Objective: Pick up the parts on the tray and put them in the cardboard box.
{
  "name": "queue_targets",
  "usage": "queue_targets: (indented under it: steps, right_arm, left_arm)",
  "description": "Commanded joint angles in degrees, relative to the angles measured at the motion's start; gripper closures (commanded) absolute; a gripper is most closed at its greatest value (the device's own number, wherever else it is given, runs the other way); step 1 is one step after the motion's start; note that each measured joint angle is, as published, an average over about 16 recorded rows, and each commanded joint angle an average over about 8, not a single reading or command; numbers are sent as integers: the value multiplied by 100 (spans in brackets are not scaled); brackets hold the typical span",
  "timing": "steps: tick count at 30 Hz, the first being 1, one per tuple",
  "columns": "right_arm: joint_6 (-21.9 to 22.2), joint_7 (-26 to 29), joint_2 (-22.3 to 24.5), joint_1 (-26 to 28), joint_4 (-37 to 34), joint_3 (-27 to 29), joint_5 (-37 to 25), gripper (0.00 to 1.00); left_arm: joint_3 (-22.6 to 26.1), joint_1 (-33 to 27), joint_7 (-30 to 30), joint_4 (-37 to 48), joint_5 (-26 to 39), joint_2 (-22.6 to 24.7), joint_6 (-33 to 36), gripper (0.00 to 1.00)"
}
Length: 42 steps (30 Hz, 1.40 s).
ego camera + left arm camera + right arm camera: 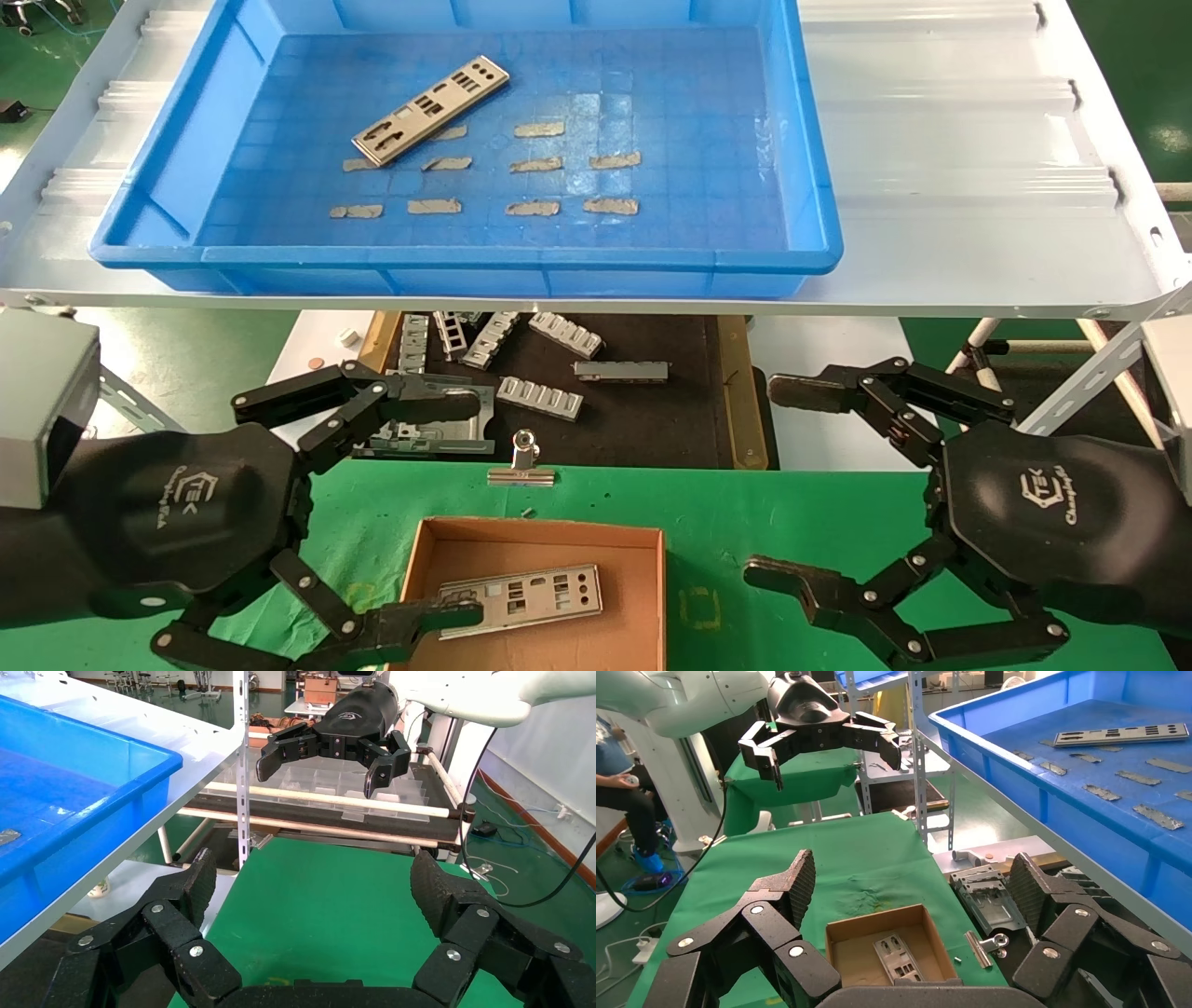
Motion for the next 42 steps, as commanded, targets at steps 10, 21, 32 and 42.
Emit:
queue_targets:
  steps: [10, 21, 32, 42]
  right_arm:
    - [0, 0, 0, 0, 0, 0, 0, 0]
    - [0, 0, 0, 0, 0, 0, 0, 53]
    - [0, 0, 0, 0, 0, 0, 0, 100]
    - [0, 0, 0, 0, 0, 0, 0, 100]
  left_arm:
    - [0, 0, 0, 0, 0, 0, 0, 0]
    - [-1, 0, -1, 1, -2, 0, 0, 0]
    - [5, -276, -105, 381, 224, 254, -639, 0]
    - [255, -1596, 41, 1784, 1123, 912, -1474, 0]
